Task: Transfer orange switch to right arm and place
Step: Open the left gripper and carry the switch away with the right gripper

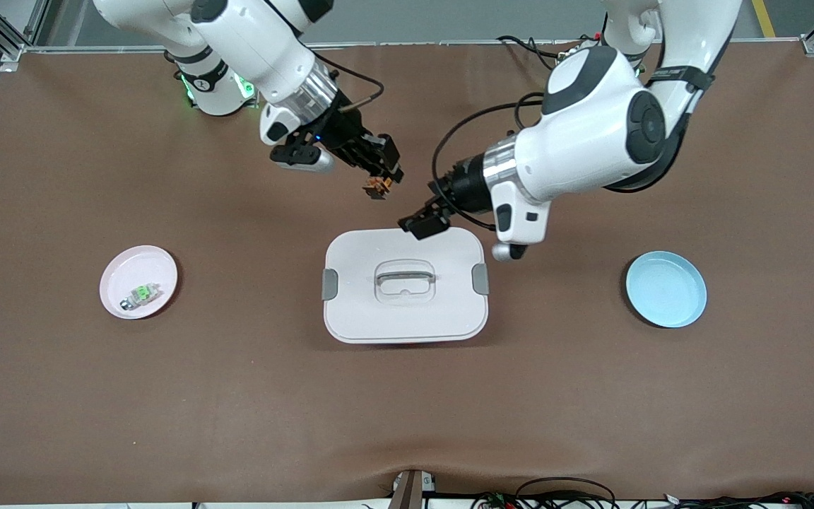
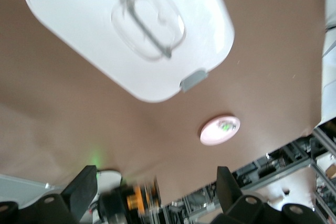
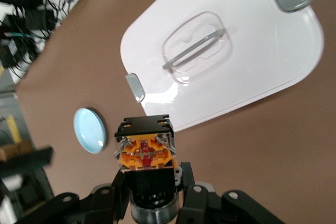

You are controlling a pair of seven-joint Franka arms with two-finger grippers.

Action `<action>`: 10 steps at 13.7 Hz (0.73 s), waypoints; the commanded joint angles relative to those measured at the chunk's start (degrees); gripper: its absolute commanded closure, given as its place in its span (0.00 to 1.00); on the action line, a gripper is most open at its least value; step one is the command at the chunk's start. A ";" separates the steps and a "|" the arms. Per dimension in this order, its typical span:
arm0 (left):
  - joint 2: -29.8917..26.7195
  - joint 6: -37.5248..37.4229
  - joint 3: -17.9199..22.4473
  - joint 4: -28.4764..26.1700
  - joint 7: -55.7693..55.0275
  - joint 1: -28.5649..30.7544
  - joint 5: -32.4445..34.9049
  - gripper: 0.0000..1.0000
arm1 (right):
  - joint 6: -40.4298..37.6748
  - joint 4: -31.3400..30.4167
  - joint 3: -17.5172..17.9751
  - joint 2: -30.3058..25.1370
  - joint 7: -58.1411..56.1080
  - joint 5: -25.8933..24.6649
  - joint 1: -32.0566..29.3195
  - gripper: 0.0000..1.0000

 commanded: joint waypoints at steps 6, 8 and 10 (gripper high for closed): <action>-1.36 -0.90 -0.11 0.24 3.33 8.92 18.36 0.00 | -30.12 0.23 -0.26 -10.01 -35.03 -9.08 -14.84 1.00; -0.83 -3.61 0.07 0.24 6.58 11.20 22.41 0.00 | -34.09 0.50 -1.30 -11.24 -47.07 -14.38 -18.19 1.00; -0.74 -6.51 0.07 0.15 10.35 13.32 27.07 0.00 | -35.86 0.50 -4.55 -11.51 -59.72 -16.59 -20.82 1.00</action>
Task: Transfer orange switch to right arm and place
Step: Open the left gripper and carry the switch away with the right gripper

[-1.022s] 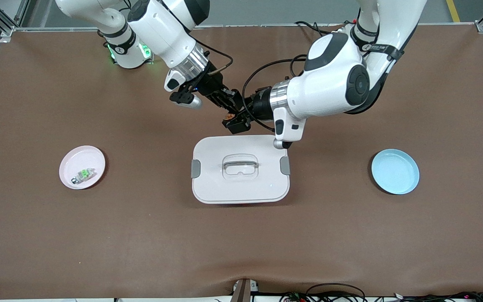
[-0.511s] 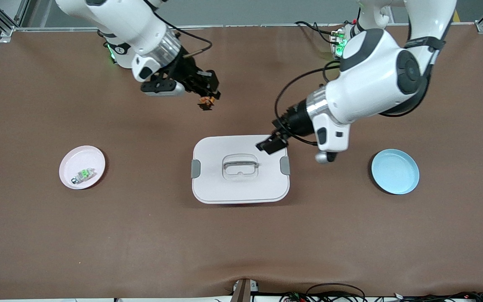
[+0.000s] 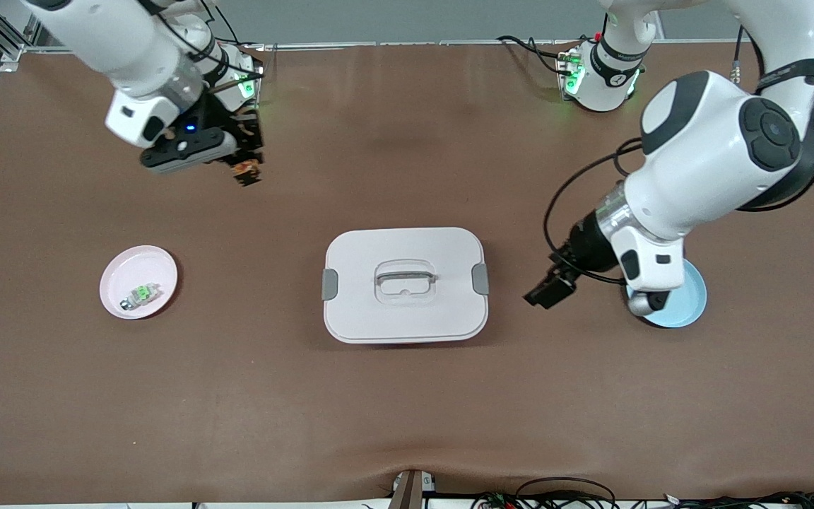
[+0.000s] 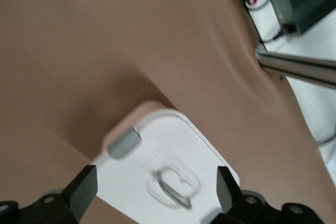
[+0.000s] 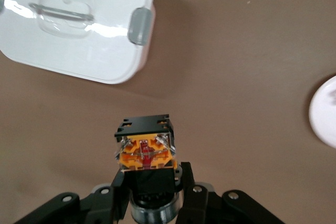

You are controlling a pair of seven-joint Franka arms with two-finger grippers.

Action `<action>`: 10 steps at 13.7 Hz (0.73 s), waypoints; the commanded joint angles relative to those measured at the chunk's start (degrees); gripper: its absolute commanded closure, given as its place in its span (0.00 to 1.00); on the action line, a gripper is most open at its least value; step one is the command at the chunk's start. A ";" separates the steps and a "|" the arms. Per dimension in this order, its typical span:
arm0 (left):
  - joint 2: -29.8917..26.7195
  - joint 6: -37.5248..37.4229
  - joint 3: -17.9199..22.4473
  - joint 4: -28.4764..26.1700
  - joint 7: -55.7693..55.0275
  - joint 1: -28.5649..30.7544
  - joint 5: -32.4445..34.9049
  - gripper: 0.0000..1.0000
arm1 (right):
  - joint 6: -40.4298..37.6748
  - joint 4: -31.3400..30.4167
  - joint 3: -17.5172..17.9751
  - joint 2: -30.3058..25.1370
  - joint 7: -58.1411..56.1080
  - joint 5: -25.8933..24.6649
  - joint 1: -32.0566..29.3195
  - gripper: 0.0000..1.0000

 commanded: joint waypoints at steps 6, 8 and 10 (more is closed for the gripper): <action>-0.67 -9.24 -0.30 -0.19 23.27 8.62 10.41 0.00 | 1.83 -0.33 -3.86 1.60 -42.71 -8.92 -14.88 1.00; -1.45 -9.77 -0.38 -0.01 24.62 10.91 10.41 0.00 | 4.29 -0.24 -3.86 4.49 -50.45 -9.72 -18.74 1.00; -2.60 -13.45 -0.38 -0.01 26.27 12.75 10.58 0.00 | 7.62 -0.24 -3.86 8.09 -58.27 -10.16 -22.70 1.00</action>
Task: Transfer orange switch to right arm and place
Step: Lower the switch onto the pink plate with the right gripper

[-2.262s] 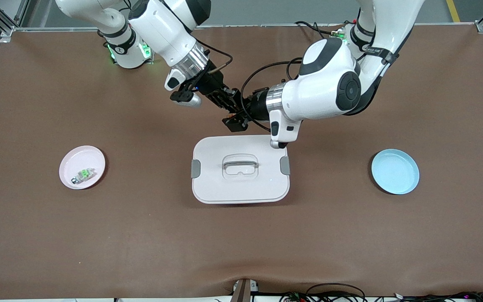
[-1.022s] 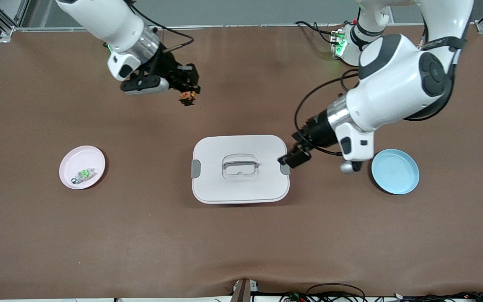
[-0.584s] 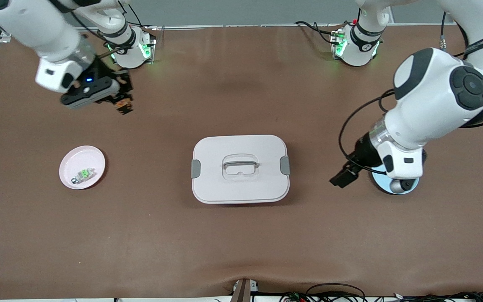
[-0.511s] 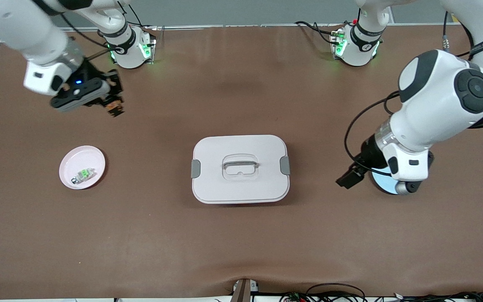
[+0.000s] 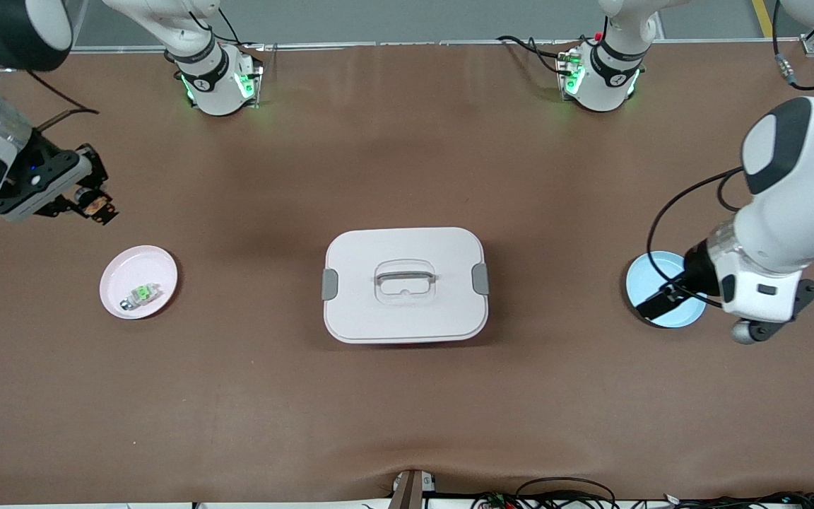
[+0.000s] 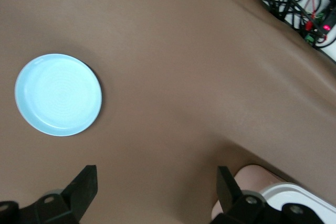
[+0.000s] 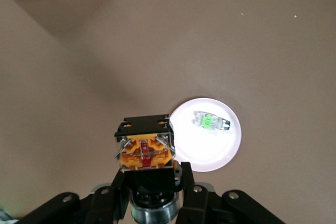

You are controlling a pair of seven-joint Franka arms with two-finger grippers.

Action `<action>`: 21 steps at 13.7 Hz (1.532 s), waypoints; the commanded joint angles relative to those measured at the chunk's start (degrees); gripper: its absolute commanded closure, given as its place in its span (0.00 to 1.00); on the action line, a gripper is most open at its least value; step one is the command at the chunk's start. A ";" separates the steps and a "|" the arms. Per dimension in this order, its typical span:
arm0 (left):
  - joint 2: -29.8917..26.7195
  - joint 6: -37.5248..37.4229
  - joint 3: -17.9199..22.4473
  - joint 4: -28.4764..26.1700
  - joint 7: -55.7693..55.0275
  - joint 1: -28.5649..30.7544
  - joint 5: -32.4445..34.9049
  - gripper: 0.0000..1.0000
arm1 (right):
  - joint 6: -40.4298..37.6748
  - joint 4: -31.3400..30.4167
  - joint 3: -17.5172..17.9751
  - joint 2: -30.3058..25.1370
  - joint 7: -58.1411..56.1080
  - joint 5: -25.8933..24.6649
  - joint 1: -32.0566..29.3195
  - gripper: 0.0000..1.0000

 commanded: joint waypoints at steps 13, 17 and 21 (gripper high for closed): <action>-10.43 -15.00 2.88 -0.45 21.58 2.02 2.05 0.00 | 16.57 -0.49 0.99 19.70 -26.97 -7.92 -11.83 1.00; -16.39 -16.07 16.77 -4.57 35.74 -8.72 -1.19 0.00 | 24.91 -6.10 0.99 19.62 -27.05 -12.86 -12.09 1.00; -20.62 -15.72 23.19 -8.27 38.65 -14.08 -3.49 0.00 | 33.44 -13.22 0.99 19.61 -27.05 -12.86 -12.00 1.00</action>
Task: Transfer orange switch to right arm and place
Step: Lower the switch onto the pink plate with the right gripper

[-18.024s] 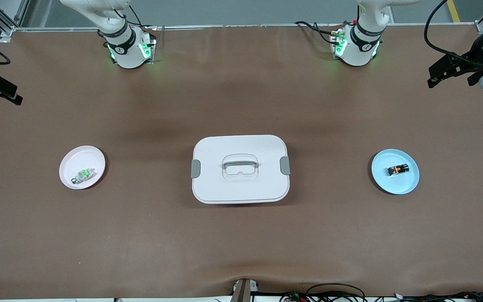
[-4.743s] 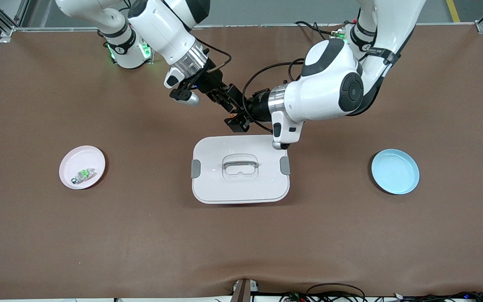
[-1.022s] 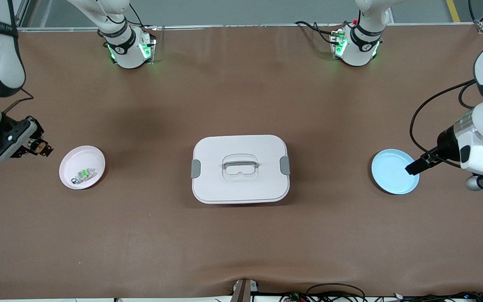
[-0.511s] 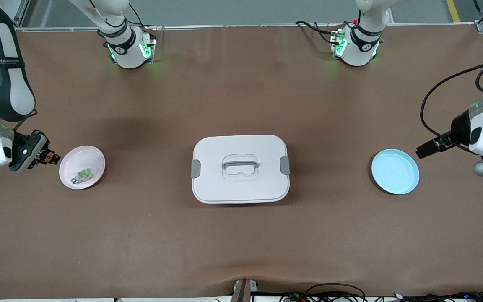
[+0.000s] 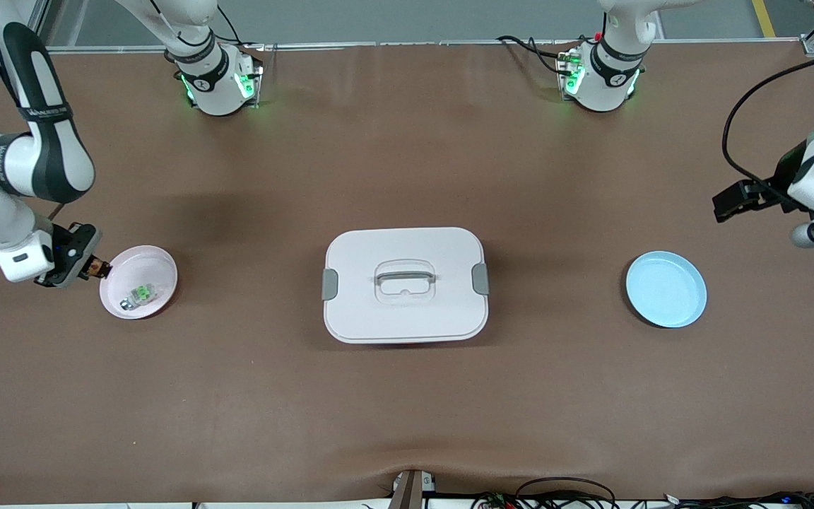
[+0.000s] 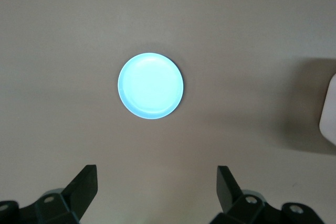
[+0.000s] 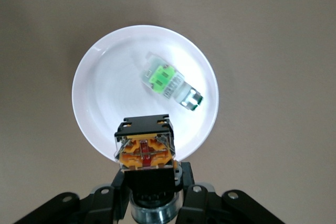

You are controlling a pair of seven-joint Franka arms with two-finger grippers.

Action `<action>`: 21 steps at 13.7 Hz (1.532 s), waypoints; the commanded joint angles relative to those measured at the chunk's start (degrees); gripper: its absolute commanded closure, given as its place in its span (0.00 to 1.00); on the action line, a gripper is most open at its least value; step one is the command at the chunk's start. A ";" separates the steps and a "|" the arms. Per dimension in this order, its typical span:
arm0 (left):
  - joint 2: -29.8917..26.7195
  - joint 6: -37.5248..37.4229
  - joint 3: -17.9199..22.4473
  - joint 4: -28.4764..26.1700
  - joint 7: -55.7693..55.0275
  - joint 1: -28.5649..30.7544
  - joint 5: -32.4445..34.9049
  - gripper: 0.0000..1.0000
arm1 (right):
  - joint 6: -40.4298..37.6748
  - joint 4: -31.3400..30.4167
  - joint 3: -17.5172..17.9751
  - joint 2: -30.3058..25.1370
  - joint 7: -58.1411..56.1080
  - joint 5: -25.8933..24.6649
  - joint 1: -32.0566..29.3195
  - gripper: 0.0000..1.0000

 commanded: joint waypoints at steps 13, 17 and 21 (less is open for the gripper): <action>-7.25 4.46 5.99 -8.40 6.48 -4.57 -4.68 0.00 | 14.95 -5.53 0.52 8.87 -0.73 -1.27 -0.18 0.92; -7.07 4.55 5.90 -8.32 6.48 -4.57 -4.68 0.00 | 16.54 -5.53 0.52 10.20 -0.64 -1.27 -0.36 0.87; -7.34 4.38 5.90 -8.40 6.31 -4.57 -4.68 0.00 | 16.46 -5.53 0.52 10.11 -0.38 -1.18 -0.44 0.49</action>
